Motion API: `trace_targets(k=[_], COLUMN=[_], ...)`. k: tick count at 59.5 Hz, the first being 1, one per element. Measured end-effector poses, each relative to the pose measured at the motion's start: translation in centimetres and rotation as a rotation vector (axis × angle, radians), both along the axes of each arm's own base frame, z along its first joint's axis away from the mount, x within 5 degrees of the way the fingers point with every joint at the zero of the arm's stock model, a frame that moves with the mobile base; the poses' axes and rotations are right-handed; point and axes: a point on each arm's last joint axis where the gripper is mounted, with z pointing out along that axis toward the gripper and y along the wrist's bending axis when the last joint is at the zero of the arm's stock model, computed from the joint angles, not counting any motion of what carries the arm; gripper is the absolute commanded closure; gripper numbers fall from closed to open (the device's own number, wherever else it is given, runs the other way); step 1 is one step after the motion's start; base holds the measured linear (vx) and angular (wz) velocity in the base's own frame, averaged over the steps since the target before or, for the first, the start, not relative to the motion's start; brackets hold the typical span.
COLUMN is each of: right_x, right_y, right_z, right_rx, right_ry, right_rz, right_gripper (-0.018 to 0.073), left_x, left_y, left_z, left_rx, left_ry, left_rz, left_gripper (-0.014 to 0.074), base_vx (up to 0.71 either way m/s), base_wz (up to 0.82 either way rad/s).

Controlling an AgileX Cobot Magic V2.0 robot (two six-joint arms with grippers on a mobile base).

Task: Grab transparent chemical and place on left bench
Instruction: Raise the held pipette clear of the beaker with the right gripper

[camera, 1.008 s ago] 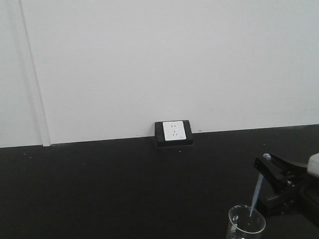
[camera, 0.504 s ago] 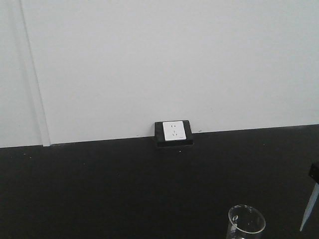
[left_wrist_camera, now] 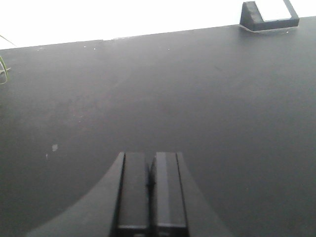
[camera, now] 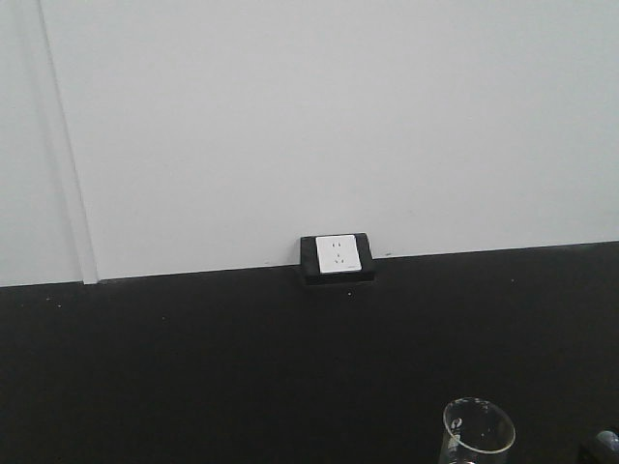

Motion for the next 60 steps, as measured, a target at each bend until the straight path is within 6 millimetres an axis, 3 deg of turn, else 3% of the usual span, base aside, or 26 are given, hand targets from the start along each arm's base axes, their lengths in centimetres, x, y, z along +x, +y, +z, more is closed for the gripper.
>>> trace_targets(k=[60], right_x=[-0.66], right_y=[0.01], right_z=[-0.17], right_rx=[-0.014], right_ry=[-0.023], right_rz=[0.009], right_gripper=[0.0562], left_x=[0.00], left_y=[0.00], left_z=[0.00], left_rx=[0.000], left_ry=[0.000], left_rz=[0.000], left_gripper=[0.0600], base_vx=[0.00], base_wz=[0.00])
